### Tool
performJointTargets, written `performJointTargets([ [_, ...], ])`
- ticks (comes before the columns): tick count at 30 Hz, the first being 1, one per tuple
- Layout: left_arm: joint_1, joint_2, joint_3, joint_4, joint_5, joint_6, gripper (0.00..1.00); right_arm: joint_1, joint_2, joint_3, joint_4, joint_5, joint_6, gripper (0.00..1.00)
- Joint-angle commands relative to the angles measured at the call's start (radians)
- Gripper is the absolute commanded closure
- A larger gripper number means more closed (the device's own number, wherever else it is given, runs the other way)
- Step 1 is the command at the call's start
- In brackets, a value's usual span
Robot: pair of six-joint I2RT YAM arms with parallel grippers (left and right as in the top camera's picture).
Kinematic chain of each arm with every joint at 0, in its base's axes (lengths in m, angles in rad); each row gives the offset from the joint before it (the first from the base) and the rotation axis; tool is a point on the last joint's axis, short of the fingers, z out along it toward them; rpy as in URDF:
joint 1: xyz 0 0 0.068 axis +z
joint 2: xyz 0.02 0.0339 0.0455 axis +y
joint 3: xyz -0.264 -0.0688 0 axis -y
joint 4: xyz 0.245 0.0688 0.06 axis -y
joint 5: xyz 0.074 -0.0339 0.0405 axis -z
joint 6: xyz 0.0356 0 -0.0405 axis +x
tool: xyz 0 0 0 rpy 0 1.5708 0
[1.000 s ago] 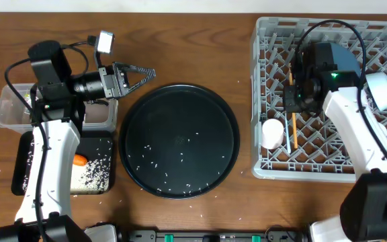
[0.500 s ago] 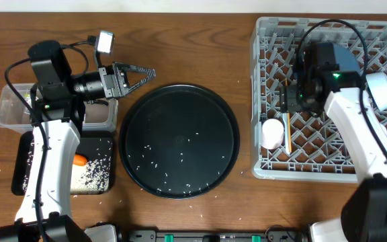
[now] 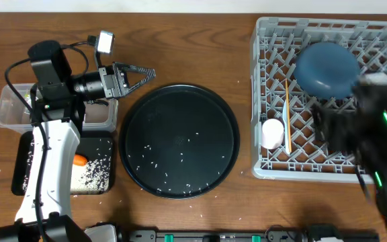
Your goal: Sort waste into correct bins and load items into the dishwasher rack
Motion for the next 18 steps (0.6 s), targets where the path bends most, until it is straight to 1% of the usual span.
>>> performJointTargets([
  [1, 0.003, 0.002, 0.002, 0.001, 0.01, 0.017, 0.02, -0.005, -0.153, 0.006, -0.032, -0.087, -0.024, 0.16],
  [4, 0.003, 0.002, 0.002, 0.001, 0.01, 0.017, 0.02, -0.005, -0.326, 0.006, -0.043, -0.159, -0.048, 0.16],
  [7, 0.003, 0.002, 0.002, 0.001, 0.01, 0.017, 0.02, -0.005, -0.48, 0.006, -0.068, -0.158, -0.048, 0.15],
  [9, 0.003, 0.002, 0.002, 0.001, 0.01, 0.017, 0.02, -0.005, -0.557, 0.006, -0.093, -0.15, -0.048, 0.2],
  [10, 0.003, 0.002, 0.002, 0.001, 0.01, 0.017, 0.02, -0.005, -0.596, 0.006, -0.109, -0.145, -0.048, 0.2],
  [11, 0.003, 0.002, 0.002, 0.001, 0.01, 0.017, 0.02, -0.005, -0.631, 0.006, -0.129, -0.139, -0.048, 0.12],
  [12, 0.003, 0.002, 0.002, 0.001, 0.01, 0.017, 0.02, -0.005, -0.665, 0.006, -0.146, -0.127, -0.048, 0.01],
  [18, 0.003, 0.002, 0.002, 0.001, 0.01, 0.017, 0.02, -0.005, -0.78, 0.006, -0.231, -0.039, -0.048, 0.01],
])
